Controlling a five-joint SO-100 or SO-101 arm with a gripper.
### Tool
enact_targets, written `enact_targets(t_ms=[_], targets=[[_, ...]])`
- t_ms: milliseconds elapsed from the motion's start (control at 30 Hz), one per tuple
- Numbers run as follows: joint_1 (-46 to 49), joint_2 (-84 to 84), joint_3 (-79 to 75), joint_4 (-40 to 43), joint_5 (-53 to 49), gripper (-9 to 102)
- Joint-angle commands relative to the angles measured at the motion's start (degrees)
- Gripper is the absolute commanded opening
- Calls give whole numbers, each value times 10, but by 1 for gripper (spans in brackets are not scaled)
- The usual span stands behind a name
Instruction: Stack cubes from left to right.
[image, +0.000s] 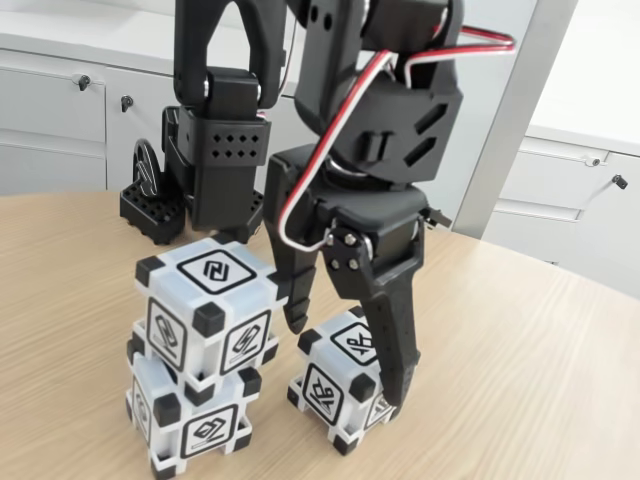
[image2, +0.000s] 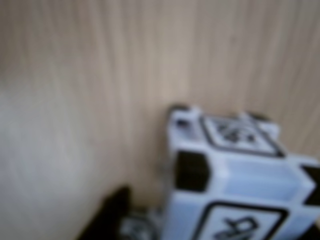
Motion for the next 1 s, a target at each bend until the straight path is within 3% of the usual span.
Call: enact_targets(t_ms=[0, 367, 967], targets=[[8, 1, -12, -3, -5, 26], [8, 1, -12, -3, -5, 15], [18, 38, -103, 8, 38, 14]])
